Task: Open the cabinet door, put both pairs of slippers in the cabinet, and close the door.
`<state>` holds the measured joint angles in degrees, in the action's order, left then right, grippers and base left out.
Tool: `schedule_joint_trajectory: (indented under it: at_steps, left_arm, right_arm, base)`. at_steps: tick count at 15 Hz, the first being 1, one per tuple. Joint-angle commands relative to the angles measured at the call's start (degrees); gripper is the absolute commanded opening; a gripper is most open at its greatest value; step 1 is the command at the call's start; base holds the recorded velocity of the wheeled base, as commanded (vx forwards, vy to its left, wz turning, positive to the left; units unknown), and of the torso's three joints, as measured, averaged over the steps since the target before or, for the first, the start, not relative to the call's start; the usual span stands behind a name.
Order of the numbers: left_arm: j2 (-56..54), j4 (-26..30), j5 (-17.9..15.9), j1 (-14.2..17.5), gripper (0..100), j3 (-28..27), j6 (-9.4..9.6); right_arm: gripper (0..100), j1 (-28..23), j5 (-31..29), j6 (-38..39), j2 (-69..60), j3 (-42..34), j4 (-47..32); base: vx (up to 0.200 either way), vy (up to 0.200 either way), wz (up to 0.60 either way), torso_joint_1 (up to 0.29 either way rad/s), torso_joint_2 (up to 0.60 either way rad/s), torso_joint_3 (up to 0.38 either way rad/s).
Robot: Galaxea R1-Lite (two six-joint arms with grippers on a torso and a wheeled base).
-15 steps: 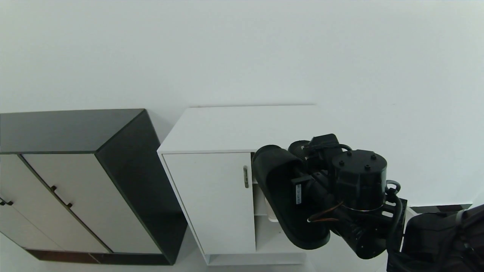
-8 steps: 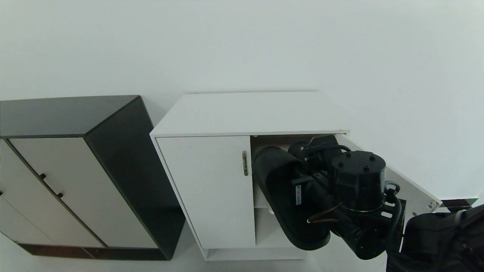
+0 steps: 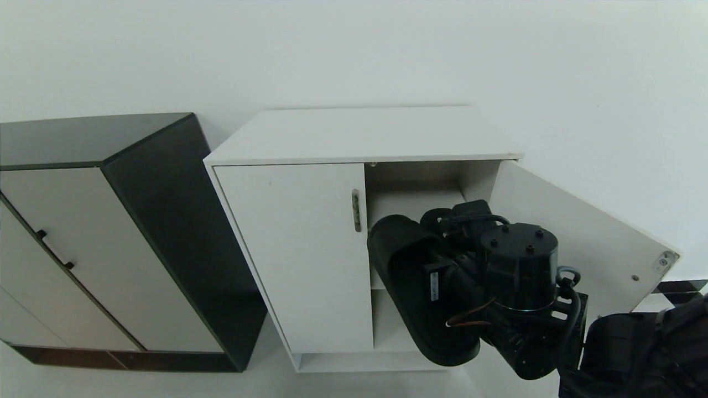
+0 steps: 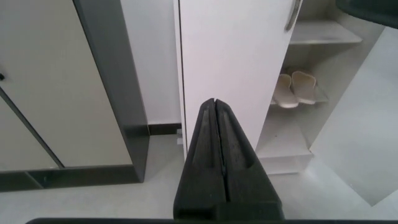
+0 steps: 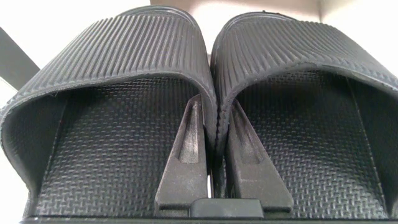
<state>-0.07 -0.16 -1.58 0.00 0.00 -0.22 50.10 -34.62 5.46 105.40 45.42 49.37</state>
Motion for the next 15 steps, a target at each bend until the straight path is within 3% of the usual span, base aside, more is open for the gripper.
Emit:
schedule_joint_trajectory:
  at_steps: [1, 15]
  left_arm:
    - [0.07, -0.02, 0.00, 0.00, 0, 0.00, -0.04]
    - [0.07, -0.02, 0.00, 0.00, 0, 0.00, -0.04]
  right_arm:
    - [0, -0.18, -0.01, -0.01, 0.33, 0.02, 0.02]
    - [0, -1.59, -0.01, -0.01, 2.27, -0.07, 0.73]
  base:
    - [0.000, 0.000, 0.00, -0.173, 0.49, 0.310]
    - [0.000, 0.000, 0.00, -0.105, 0.46, 0.353]
